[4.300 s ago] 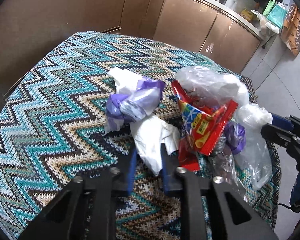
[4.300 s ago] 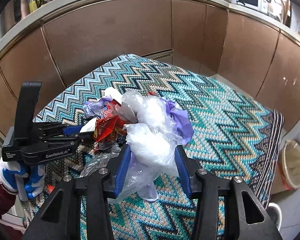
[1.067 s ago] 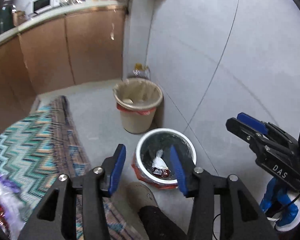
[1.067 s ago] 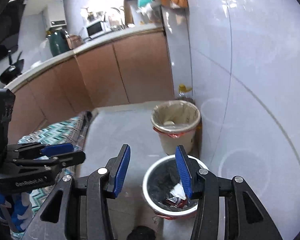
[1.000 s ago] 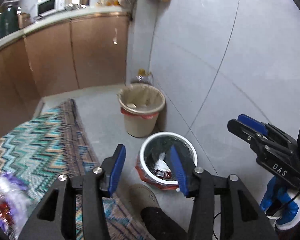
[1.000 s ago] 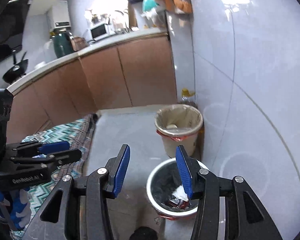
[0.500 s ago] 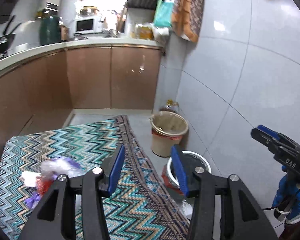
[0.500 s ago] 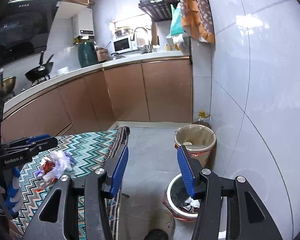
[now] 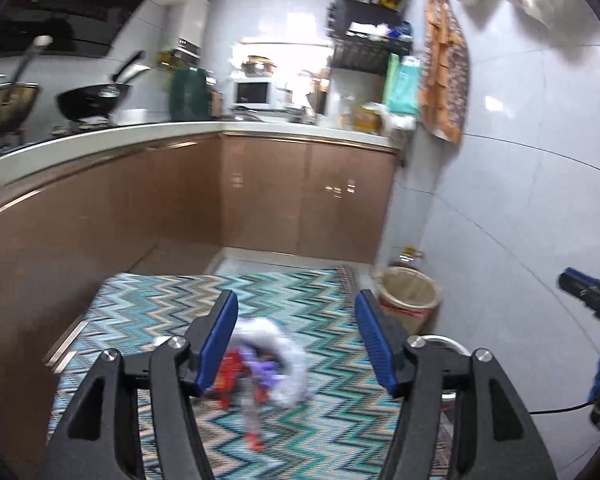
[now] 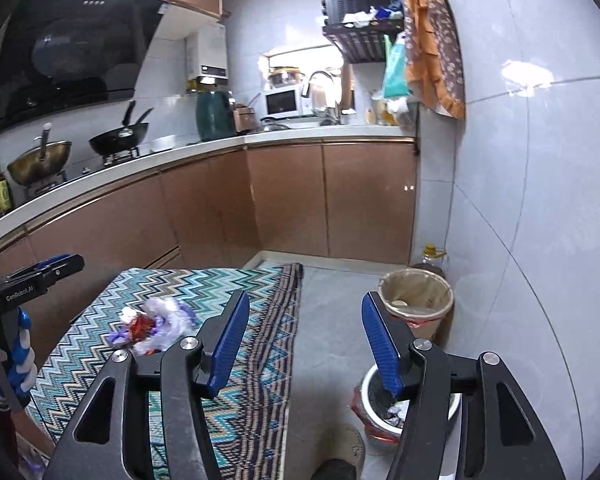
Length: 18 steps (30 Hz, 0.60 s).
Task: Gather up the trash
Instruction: 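Move both open tools back over the remaining trash on the table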
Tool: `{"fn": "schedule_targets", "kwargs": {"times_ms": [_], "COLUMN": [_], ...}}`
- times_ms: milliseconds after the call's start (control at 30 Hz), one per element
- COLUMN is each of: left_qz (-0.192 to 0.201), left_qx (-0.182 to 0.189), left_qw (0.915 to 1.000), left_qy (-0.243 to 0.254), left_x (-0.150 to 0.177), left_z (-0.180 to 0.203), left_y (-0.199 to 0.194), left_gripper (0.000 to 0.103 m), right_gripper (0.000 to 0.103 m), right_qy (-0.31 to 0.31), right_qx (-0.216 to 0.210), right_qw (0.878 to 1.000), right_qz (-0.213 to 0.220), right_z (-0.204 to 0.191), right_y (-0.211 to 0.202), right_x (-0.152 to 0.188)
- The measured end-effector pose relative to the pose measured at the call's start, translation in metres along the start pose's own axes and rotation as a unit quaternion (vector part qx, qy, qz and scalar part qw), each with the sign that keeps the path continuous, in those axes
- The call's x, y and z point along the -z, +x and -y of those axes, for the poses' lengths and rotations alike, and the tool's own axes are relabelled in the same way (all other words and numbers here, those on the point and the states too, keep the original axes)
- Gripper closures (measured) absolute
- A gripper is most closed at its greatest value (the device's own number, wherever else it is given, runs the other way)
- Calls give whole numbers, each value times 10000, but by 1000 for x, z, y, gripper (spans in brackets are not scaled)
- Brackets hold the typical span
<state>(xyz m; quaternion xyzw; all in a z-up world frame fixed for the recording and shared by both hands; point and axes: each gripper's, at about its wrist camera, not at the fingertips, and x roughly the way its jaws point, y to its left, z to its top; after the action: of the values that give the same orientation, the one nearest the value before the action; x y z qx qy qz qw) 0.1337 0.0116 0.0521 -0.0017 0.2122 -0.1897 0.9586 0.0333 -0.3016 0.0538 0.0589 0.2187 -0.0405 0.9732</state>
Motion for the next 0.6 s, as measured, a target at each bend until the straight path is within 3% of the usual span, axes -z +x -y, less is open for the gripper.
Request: {"fn": "schedule_targets", "kwargs": {"times_ms": [300, 433, 600], "left_qz": [16, -441, -1036], "left_qx": [-675, -738, -487], "left_qw": [9974, 9960, 9934], "left_qy": [-251, -254, -57], "left_x": [22, 48, 84], "left_z": [-95, -125, -144], "left_y": [-6, 26, 73], "left_gripper": [44, 44, 44], "right_gripper": [43, 43, 43], "right_qy": [-105, -215, -389], "right_qx": [-447, -705, -1008], "right_qw": [9987, 9959, 9896], "right_qz": [-215, -528, -949], "right_z": [-35, -58, -91], "right_y": [31, 65, 117], "right_x": [-3, 1, 9]}}
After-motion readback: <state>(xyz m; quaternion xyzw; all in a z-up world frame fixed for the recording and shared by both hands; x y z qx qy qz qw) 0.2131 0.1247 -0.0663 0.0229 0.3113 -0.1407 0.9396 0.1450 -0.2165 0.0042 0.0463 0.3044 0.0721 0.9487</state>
